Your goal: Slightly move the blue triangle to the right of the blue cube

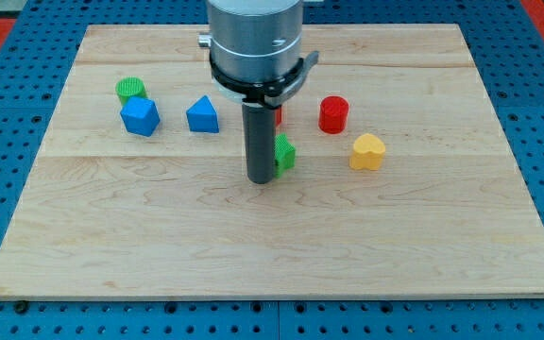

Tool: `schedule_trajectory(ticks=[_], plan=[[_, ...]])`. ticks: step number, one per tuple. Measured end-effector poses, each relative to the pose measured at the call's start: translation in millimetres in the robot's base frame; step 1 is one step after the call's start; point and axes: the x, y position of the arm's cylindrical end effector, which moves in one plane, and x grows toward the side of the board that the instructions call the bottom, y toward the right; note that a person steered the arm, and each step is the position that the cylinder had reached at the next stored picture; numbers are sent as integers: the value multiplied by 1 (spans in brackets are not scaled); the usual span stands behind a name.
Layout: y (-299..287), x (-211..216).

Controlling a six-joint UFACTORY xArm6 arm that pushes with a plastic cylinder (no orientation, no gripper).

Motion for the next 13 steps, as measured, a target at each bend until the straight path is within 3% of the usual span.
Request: schedule_trajectory(ticks=[2,4,7,8,11,13], plan=[[-69,-4],[-77,-81],[-86,-60],[-116,-65],[-119,-125],[-71,-138]])
